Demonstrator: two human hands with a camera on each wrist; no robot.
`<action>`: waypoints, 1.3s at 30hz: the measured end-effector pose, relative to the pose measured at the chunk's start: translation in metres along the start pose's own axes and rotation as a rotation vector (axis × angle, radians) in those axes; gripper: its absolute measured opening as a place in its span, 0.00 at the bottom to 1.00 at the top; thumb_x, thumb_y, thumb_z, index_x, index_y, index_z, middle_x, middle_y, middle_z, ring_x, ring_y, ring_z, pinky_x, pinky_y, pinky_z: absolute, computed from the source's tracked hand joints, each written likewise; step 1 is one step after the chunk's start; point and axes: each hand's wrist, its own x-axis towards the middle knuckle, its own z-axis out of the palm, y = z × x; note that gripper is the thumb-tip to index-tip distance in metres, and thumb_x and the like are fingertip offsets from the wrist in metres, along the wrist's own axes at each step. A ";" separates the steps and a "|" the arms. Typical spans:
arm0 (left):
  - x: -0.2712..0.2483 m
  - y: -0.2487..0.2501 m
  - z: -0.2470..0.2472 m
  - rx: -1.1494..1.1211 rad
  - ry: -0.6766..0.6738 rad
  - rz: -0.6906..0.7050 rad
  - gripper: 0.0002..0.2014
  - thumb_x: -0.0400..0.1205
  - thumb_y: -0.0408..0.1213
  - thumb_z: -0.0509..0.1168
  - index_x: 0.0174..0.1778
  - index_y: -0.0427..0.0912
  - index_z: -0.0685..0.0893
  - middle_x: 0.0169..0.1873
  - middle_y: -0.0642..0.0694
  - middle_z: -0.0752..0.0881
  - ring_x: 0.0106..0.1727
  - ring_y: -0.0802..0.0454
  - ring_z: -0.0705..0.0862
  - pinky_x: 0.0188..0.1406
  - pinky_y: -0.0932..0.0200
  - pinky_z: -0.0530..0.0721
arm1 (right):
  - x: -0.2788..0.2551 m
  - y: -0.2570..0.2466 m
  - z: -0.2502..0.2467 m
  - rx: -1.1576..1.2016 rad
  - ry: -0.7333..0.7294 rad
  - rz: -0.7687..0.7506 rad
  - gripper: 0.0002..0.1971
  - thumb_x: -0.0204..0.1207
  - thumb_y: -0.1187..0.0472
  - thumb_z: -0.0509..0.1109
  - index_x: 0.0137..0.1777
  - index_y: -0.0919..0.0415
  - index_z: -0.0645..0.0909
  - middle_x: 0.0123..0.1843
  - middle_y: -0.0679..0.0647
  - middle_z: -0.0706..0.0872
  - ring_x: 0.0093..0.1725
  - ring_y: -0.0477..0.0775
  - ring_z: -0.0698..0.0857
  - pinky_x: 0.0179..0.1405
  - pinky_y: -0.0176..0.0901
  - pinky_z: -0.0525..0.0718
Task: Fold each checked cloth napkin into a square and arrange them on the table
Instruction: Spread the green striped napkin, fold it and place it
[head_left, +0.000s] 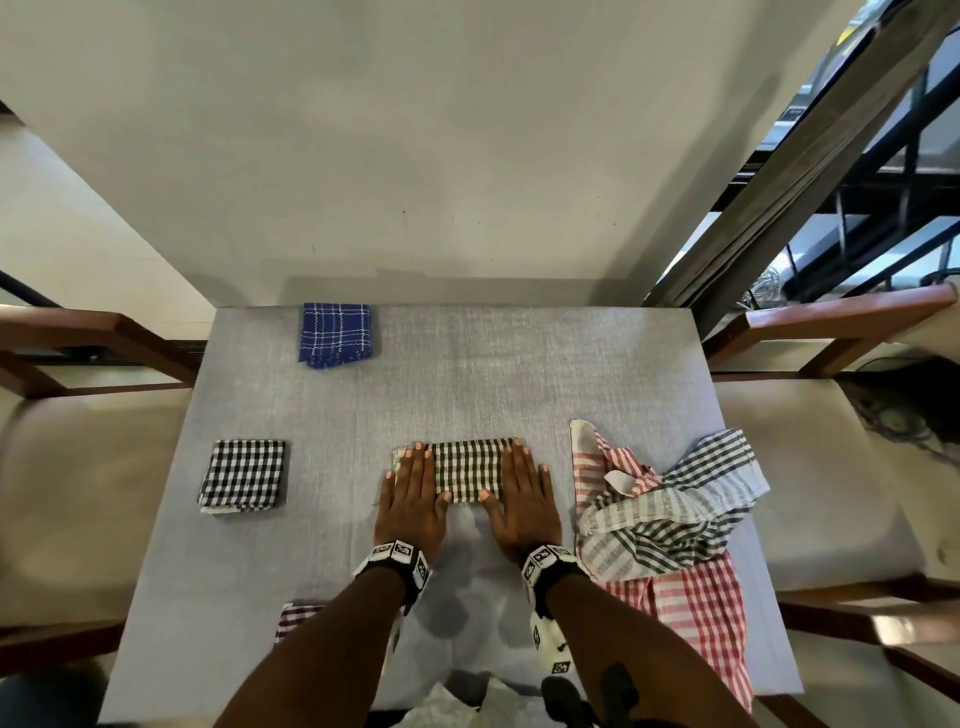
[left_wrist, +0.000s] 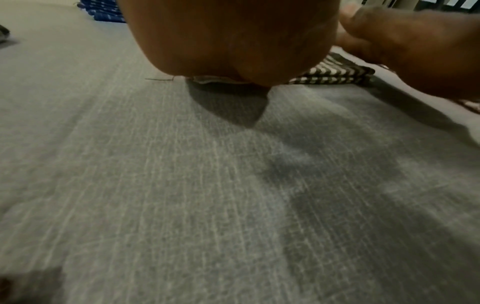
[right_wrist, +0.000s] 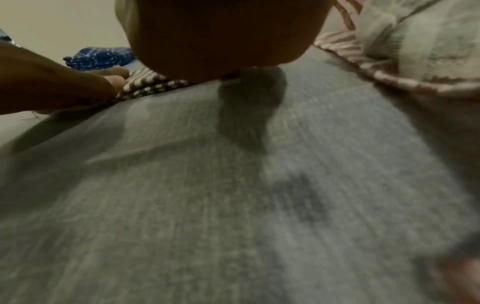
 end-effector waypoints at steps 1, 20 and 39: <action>-0.001 0.001 -0.001 -0.008 0.002 -0.006 0.33 0.84 0.51 0.44 0.83 0.37 0.57 0.84 0.41 0.57 0.84 0.45 0.55 0.82 0.43 0.48 | -0.001 -0.004 -0.004 0.014 0.012 0.017 0.39 0.84 0.36 0.35 0.88 0.62 0.45 0.89 0.57 0.43 0.87 0.52 0.40 0.85 0.59 0.46; 0.001 0.005 -0.005 -0.095 -0.065 0.096 0.39 0.83 0.64 0.33 0.85 0.43 0.42 0.83 0.47 0.37 0.85 0.51 0.37 0.83 0.51 0.39 | 0.000 -0.015 0.001 0.115 0.012 -0.075 0.37 0.85 0.38 0.35 0.87 0.60 0.49 0.89 0.54 0.46 0.87 0.50 0.42 0.86 0.56 0.47; 0.048 0.077 -0.059 -0.679 -0.187 -0.278 0.15 0.85 0.30 0.55 0.64 0.31 0.82 0.65 0.34 0.83 0.66 0.40 0.80 0.64 0.55 0.73 | 0.057 -0.019 -0.041 0.414 -0.071 0.629 0.20 0.79 0.54 0.67 0.69 0.61 0.76 0.66 0.61 0.79 0.64 0.64 0.81 0.64 0.53 0.79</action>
